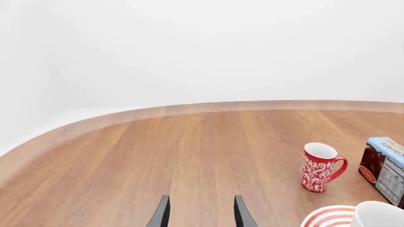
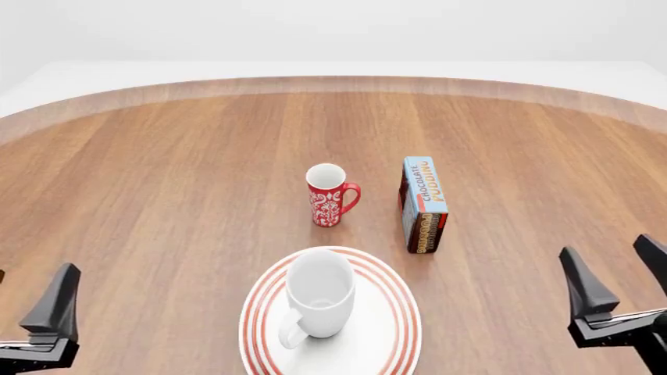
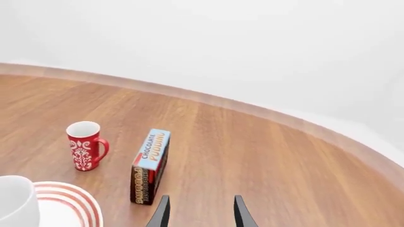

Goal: Pick up the white mug and put it on the plate, and put the chocolate pudding to the right of the plate.

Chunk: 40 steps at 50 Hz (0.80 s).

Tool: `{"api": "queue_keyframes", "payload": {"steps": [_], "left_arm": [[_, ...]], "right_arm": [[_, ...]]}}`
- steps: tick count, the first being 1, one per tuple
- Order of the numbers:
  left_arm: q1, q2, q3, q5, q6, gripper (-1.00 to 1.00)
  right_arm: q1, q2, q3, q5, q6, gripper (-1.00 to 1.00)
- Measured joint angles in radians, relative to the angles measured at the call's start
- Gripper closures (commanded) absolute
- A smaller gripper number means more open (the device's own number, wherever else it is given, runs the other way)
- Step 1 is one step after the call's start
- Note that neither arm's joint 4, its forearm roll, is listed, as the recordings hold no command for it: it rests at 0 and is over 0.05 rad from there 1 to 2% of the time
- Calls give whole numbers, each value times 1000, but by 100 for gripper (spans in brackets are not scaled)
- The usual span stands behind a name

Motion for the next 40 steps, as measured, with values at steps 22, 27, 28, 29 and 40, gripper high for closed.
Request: {"api": "queue_keyframes", "payload": {"steps": [22,27,28,29,40], "left_arm": [[-2,-27,0,25,-8,-100],[-3,-28,0,26,-9,-100],[-3,-28,0,26,-9,-100],[-3,-28,0,26,-9,-100],[-5,-25,0,23,-13,-100]], "right_arm": [[28,154,-87,-61,-40,-100],[32,188,-105,-77,-47,-100],[33,195,-108,-81,-48,-100],[34,203,-111,-84,-49,-100],[47,279,-151,-116,-65,-100]]}}
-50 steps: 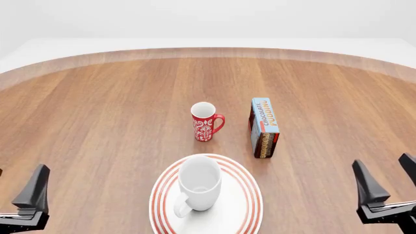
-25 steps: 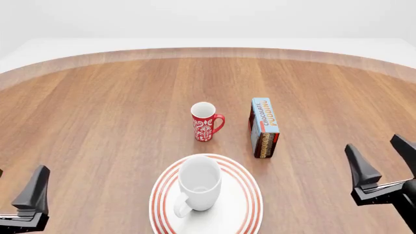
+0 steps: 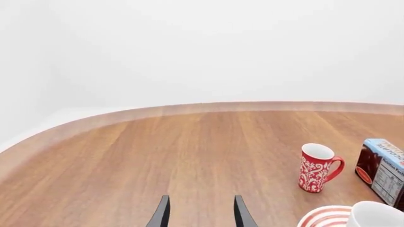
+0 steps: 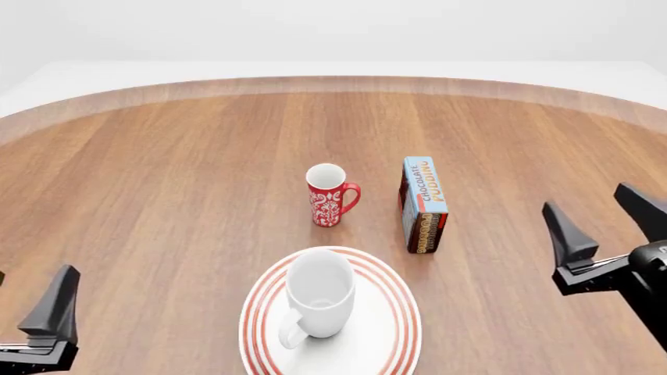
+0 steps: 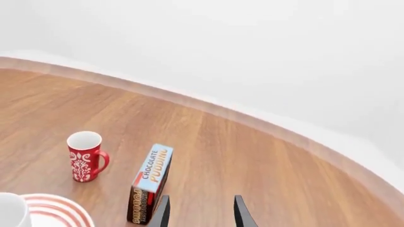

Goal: Pick up the white mug and put it on the plate, and put the chocolate pudding to the right of the plate.

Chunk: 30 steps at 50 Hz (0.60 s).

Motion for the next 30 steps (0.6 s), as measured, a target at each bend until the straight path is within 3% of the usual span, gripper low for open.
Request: {"api": "queue_keyframes", "payload": {"steps": [30], "left_arm": [[3,5,0,-8,-17,-100]], "right_arm": [[39,125,-110,20,-20,-100]]}}
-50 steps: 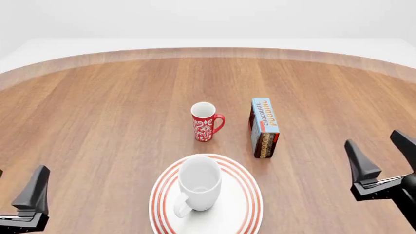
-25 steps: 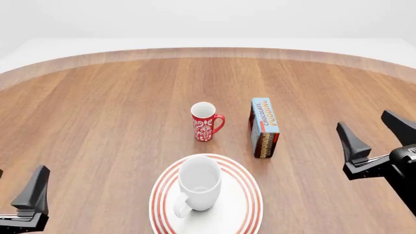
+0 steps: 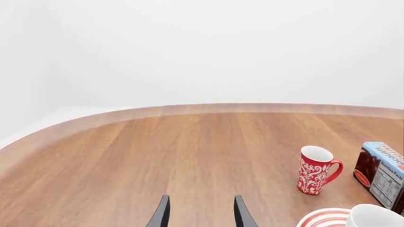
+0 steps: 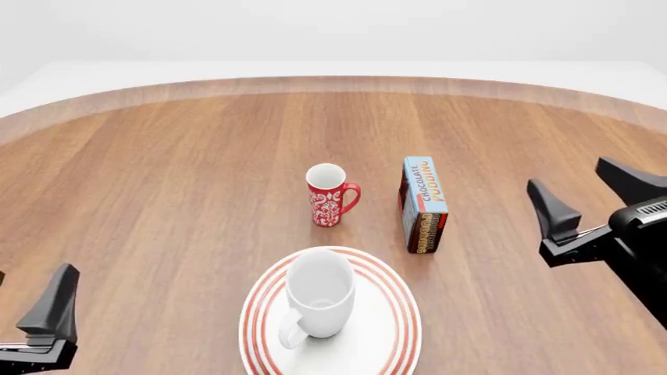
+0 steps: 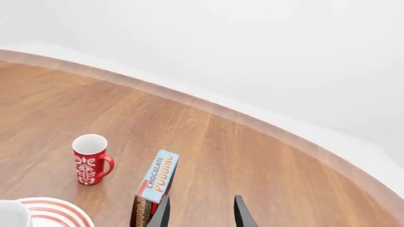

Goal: Pick up the white mug and put it on the plate, and put the chocolate pudding to the right of the plate.

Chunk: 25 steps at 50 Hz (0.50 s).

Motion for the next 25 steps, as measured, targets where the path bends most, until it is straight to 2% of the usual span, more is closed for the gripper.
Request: {"api": "queue_keyframes", "payload": {"steps": [13,25], "left_arm": [[0,-1,0,0,-5,-100],[1,-14,0,12,-10,-100]], "right_arm": [[20,50,-53,24,12,-100],[33,96,-84,26,0,-100]]}}
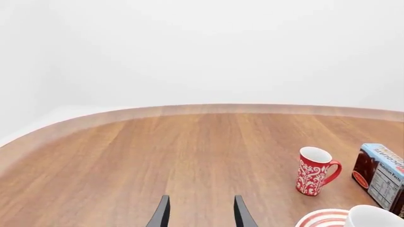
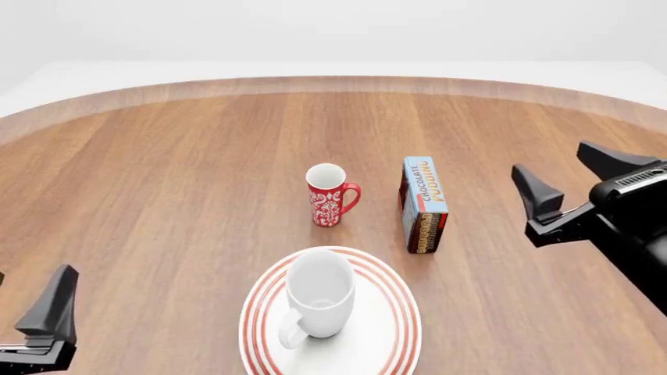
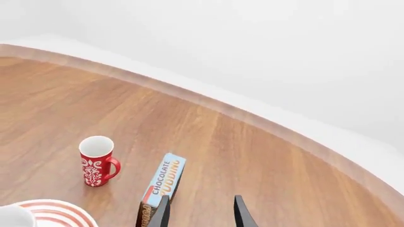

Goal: Pick up the white mug and put it on the plate, and put the chocolate pudding to the right of the plate.

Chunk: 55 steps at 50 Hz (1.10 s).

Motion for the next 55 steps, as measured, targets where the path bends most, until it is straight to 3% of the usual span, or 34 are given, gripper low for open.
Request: {"api": "queue_keyframes", "payload": {"steps": [19,55], "left_arm": [[3,-10,0,9,-9,-100],[7,-8,0,4,-23,-100]], "right_arm": [[8,83,-57,6,0,-100],[30,274,-200,48,60,-100]]}}
